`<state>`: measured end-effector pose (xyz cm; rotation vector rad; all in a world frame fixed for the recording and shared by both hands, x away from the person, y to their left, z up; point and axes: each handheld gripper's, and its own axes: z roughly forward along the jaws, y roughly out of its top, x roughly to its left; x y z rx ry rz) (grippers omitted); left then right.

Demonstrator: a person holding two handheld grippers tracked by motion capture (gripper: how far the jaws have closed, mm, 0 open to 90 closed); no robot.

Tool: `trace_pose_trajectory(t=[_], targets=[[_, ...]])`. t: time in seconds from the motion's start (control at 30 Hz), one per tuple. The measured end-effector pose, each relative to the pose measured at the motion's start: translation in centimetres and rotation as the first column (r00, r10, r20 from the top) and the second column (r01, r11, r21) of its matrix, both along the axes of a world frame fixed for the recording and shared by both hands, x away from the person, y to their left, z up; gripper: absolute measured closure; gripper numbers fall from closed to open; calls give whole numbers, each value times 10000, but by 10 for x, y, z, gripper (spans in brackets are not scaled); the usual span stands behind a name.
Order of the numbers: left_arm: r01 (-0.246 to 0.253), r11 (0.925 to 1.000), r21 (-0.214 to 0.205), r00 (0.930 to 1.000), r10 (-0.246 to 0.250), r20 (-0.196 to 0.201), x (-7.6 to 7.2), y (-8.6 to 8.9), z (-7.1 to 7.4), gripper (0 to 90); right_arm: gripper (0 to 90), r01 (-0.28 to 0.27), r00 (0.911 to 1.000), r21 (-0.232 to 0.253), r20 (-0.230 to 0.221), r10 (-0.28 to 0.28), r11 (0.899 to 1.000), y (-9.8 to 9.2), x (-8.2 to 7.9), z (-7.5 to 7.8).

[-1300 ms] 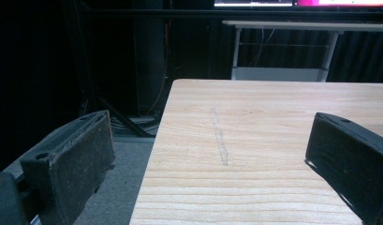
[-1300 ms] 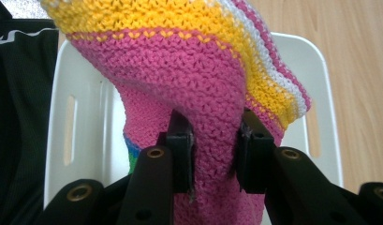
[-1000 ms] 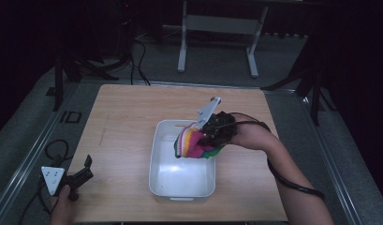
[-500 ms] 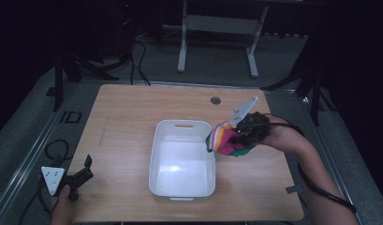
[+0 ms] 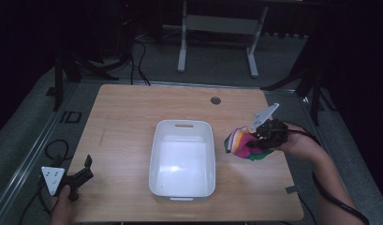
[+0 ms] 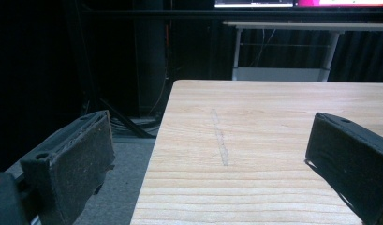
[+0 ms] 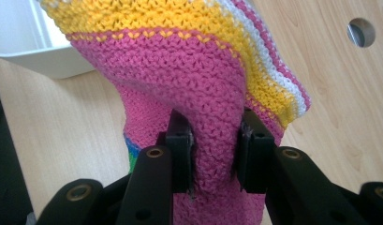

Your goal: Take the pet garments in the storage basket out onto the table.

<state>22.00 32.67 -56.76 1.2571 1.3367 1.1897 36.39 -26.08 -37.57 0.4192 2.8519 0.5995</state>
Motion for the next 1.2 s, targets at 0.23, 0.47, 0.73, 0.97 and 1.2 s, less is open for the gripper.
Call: trace_pose_trajectory(t=[0.23,0.47,0.73,0.97,1.2], targets=[[5,10000,-3,10000,-5,10,0,0,0,18,697,217,9997,187,-63,-216,9996,-10,6,-26],[9,10000,-2,10000,-9,-7,0,0,0,18,695,428,9988,258,-241,-422,9988,-13,15,-55],[-5,10000,7,10000,5,-3,0,0,0,18,695,774,9959,150,-477,-766,9969,-9,26,-93],[13,10000,-11,10000,-13,8,0,0,0,18,691,984,9924,-195,-729,-996,9950,-10,31,-119],[-6,10000,35,10000,6,1,0,0,0,18,672,1152,9878,-102,-1042,-1156,9933,-3,29,-143]])
